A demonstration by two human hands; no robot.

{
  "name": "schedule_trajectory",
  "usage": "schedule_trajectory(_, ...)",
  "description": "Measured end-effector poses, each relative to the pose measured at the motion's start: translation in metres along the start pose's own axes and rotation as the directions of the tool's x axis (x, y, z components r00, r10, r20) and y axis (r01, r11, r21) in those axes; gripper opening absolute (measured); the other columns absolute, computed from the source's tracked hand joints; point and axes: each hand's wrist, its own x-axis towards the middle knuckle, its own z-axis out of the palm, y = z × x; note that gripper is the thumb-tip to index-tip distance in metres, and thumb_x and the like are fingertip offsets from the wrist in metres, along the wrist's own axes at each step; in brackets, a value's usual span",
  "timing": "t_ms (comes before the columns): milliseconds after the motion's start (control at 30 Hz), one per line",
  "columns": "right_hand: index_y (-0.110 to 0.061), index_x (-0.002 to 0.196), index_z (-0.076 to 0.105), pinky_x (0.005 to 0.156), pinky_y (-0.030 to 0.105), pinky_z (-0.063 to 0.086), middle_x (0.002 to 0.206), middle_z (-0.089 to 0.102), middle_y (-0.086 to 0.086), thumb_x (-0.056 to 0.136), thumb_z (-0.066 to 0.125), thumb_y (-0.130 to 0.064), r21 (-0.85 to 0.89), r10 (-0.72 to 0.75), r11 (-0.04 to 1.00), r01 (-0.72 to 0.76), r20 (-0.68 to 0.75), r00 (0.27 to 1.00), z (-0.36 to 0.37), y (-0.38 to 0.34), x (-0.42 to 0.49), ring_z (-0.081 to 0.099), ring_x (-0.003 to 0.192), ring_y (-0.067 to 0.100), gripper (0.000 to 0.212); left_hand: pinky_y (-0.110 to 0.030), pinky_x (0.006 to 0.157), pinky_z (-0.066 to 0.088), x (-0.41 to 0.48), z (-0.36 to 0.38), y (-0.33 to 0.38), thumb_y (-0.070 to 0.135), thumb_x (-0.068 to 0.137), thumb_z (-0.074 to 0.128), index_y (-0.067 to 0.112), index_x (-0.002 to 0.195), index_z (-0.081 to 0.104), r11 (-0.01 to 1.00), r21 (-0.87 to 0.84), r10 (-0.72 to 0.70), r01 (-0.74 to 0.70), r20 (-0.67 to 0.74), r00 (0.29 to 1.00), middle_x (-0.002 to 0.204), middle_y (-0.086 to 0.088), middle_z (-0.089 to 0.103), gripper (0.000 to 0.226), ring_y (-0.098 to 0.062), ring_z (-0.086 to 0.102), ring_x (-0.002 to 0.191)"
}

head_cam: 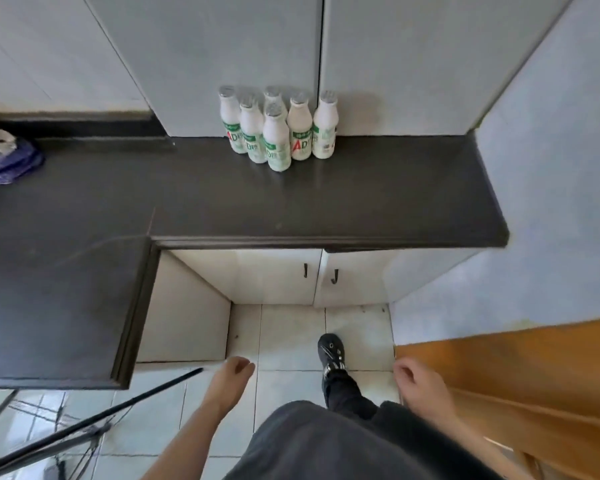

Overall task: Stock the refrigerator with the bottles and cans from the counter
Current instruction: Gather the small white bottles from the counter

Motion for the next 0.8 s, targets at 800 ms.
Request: schedule_trajectory(800,-0.016,0.132,0.046,0.090,0.029,0.046,0.125,0.054,-0.004,0.093,0.054,-0.025,0.077,-0.485,0.822,0.565,-0.427,0.763,-0.170,-0.312,0.204,0.054,0.108,0.010,0.041,-0.032,0.096,0.044,0.095,-0.142,0.335,0.026,0.093,0.055,0.020,0.134,0.048,0.752,0.062,0.545,-0.657,-0.619,0.566,0.135,0.004,0.048,0.042,-0.015,0.049,0.120)
